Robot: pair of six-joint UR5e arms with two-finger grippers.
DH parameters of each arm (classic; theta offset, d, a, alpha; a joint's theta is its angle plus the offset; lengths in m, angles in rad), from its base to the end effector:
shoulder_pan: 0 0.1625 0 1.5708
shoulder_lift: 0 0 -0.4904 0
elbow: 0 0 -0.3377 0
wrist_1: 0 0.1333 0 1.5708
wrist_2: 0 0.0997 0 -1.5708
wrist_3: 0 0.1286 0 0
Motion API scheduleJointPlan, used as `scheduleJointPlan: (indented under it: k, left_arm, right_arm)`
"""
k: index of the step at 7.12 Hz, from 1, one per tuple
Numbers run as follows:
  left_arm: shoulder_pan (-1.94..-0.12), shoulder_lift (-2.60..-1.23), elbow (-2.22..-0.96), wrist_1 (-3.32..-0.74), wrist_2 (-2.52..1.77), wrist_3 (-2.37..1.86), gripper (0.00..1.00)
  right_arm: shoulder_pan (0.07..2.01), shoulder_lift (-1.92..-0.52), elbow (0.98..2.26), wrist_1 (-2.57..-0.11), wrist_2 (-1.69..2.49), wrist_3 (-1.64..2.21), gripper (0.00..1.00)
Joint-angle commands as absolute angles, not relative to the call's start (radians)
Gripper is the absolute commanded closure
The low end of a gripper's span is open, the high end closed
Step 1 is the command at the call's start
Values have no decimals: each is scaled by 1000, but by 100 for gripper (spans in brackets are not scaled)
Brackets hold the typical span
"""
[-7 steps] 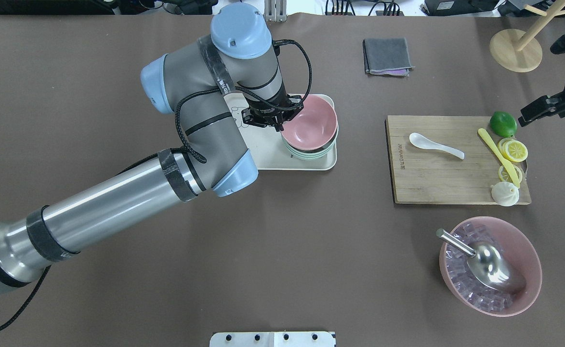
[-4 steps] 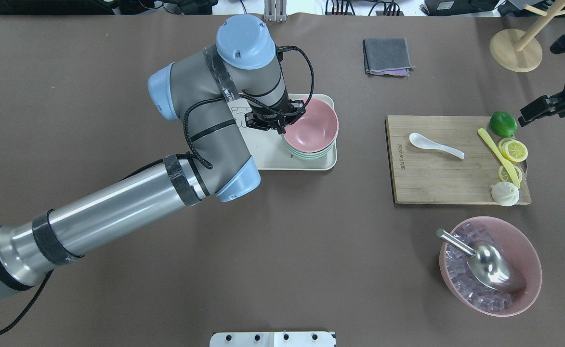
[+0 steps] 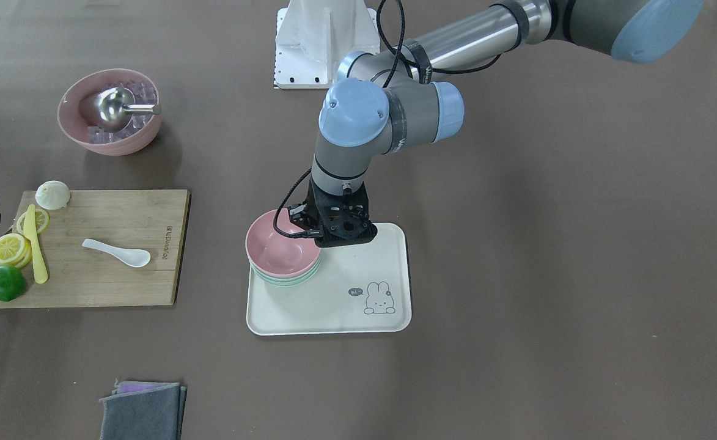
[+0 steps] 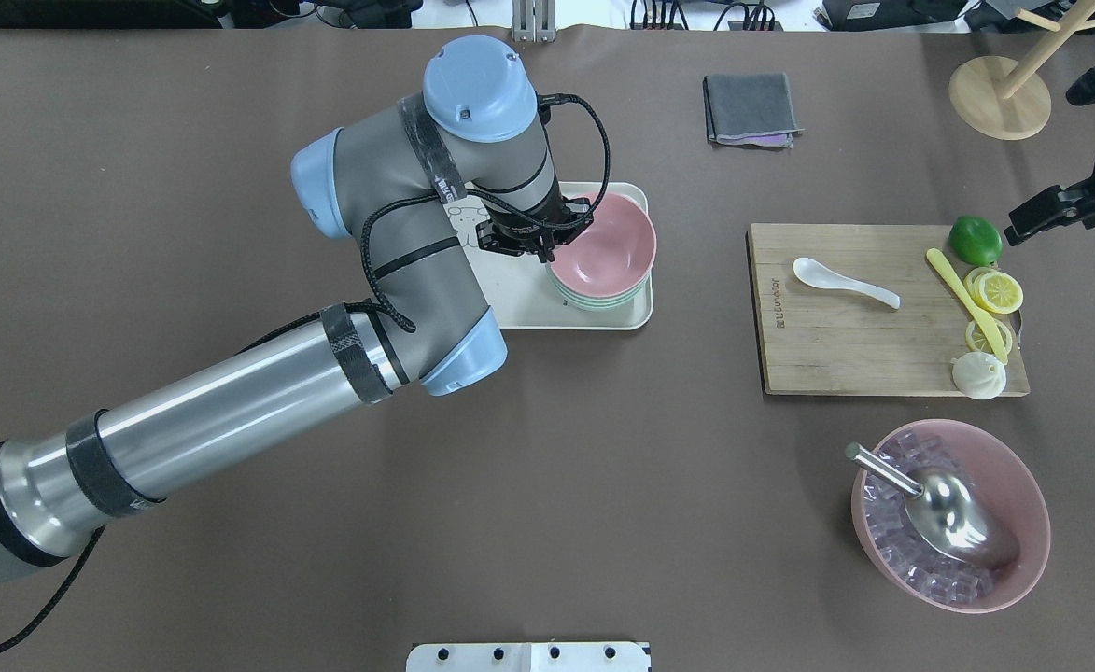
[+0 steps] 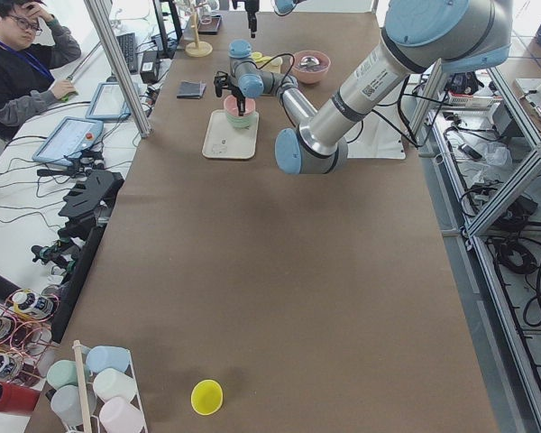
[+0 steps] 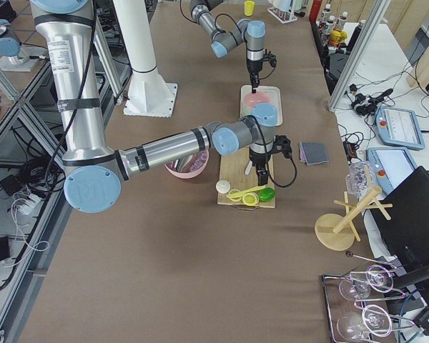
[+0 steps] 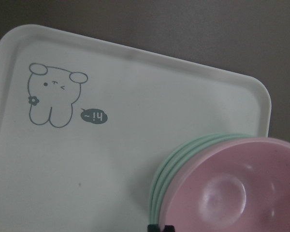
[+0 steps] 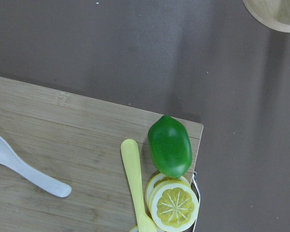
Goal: Stack pink bowl on green and place spoon
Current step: 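Lower the pink bowl into the green bowl and open the left gripper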
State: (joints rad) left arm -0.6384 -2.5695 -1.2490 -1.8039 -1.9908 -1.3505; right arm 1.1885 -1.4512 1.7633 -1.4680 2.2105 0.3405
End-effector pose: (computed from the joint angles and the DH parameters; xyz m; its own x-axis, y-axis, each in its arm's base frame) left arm 0.6179 -0.5592 0.2098 0.5434 -0.1547 -0.8251 0.1710 0.9827 -0.0717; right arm -0.1388 -0.4968 0.5999 0.7310 -0.2090 0.6496 0.1032 0.9749 0.1975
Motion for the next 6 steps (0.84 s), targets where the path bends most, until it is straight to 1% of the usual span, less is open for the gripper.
scheduleJointPlan:
  k: [1,2,3,5,6]
  left_arm:
    - [-635,-2568,-1247,-1813,-1991,-1348,100]
    - [-635,-2560,-1241,-1872,-1991,-1339,45]
    - [-629,-2553,-1233,-1914,-1982,-1327,2]
    - [-658,-2551,-1262,-1914,-1999,-1319,2]
    - [-699,-2505,-1307,-1908,-2104,-1292,2]
  right_arm:
    - [1187,-1451,1763,-1468,2210,339,0]
    - [1187,-1450,1761,-1468,2210,341,0]
    - [1187,-1448,1759,-1468,2210,341,0]
    - [1180,-1445,1756,-1468,2210,341,0]
    - [1172,-1442,1755,-1468,2209,344,0]
